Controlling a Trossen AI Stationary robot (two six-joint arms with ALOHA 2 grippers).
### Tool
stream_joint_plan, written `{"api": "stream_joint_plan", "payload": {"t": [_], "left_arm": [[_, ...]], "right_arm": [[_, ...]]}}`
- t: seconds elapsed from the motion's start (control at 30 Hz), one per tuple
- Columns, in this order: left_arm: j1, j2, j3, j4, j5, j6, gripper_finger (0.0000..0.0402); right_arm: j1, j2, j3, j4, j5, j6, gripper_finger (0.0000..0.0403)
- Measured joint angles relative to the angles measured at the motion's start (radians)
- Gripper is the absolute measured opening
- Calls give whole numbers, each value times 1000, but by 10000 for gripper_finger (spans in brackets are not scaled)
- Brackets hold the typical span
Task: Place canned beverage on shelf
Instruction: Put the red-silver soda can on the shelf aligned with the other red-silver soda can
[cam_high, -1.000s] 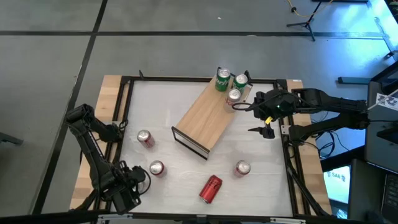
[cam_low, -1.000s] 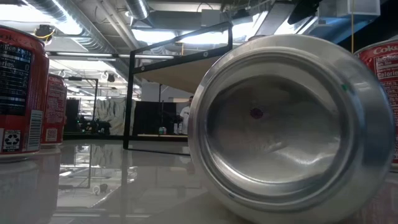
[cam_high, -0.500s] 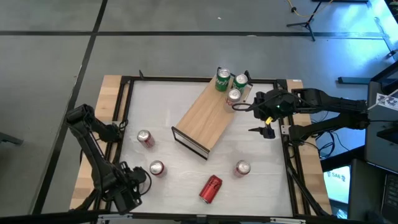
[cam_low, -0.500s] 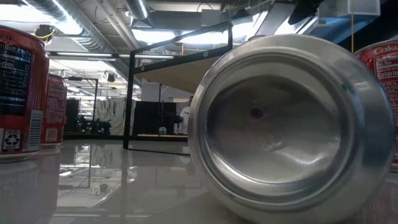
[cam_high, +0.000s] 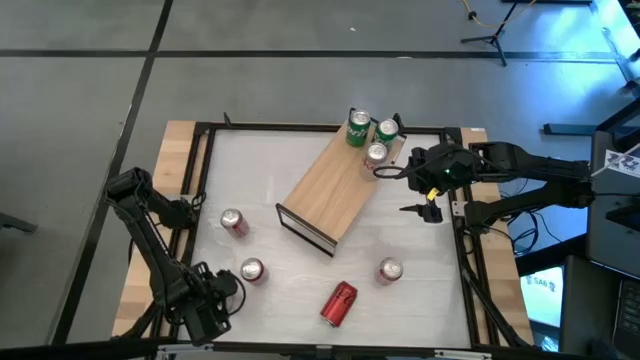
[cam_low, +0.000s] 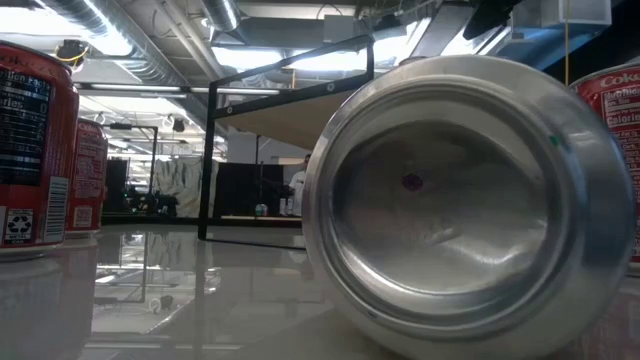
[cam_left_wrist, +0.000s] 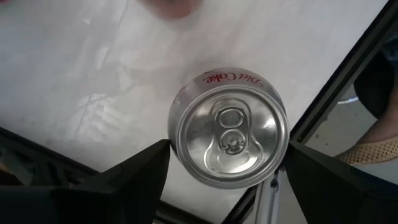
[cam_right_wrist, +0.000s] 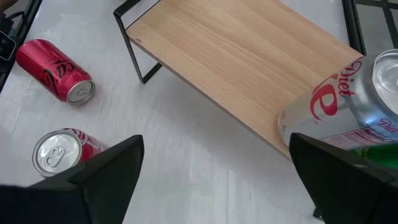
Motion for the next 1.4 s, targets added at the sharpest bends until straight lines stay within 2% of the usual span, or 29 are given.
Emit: {"api": "stream_joint_plan", "payload": {"t": [0.3, 0.53, 1.4], "left_arm": [[0, 12, -1, 0, -26, 2, 298], [14, 45, 2, 10, -16, 70, 298], [20, 50, -1, 29, -84, 71, 298]], "right_arm": [[0, 0, 0, -18, 0, 0, 397], [0, 0, 0, -21, 0, 0, 397], [0, 0, 0, -21, 0, -1, 397]]}}
